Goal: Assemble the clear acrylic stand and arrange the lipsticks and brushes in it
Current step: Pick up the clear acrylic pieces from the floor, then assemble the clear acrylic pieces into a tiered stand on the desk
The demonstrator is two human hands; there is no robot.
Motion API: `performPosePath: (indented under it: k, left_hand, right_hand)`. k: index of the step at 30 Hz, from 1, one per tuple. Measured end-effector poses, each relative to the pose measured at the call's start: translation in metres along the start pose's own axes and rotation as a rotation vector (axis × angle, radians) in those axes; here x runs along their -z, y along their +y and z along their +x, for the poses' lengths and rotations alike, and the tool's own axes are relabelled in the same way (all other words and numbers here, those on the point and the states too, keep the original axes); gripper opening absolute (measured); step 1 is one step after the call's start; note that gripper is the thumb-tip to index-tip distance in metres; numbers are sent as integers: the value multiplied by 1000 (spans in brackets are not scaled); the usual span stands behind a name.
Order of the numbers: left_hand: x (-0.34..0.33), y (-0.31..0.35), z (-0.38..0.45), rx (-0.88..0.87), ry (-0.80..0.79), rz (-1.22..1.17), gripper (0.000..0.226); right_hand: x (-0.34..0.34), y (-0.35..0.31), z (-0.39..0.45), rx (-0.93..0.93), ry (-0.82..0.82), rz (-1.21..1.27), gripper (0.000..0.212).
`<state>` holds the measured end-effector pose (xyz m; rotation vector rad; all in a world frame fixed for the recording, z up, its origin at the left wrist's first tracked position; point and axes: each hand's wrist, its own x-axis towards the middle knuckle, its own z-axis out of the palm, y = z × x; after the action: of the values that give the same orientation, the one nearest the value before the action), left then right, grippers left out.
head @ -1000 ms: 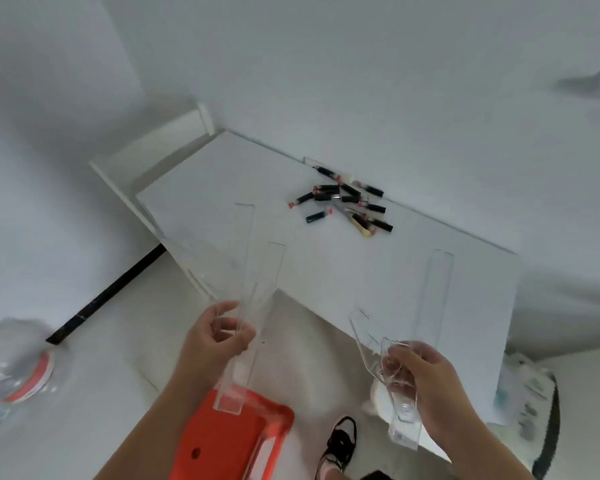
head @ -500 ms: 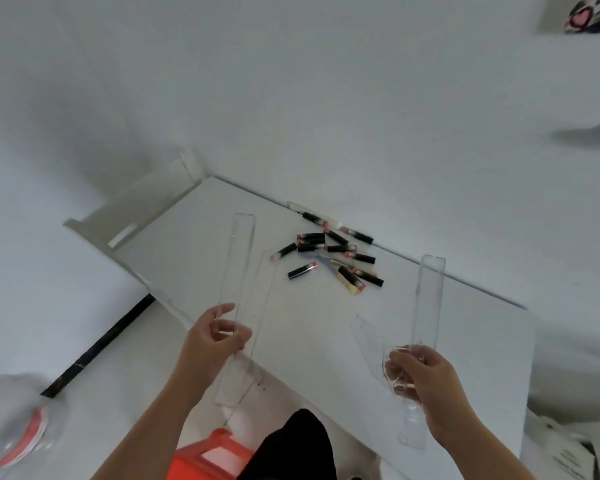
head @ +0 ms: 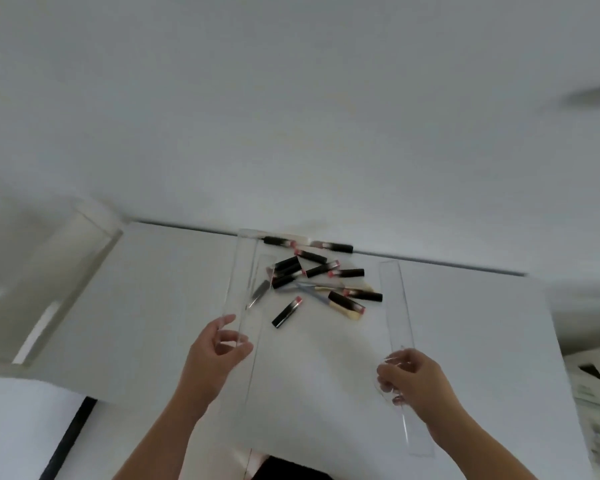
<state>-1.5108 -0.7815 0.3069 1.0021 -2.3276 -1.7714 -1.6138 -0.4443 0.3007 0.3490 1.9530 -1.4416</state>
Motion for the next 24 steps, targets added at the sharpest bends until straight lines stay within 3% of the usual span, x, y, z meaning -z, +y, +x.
performPosePath:
  k: [9, 19, 24]
  left_hand:
    - [24, -32, 78, -65, -185, 25, 55]
    - [18, -47, 93, -149, -91, 192, 58]
    - [14, -48, 94, -213, -28, 259, 37]
  right_hand:
    - [-82, -20, 33, -41, 157, -93, 14]
    - [-91, -28, 57, 184, 317, -330, 40]
    - [-93, -17, 57, 319, 425, -506, 48]
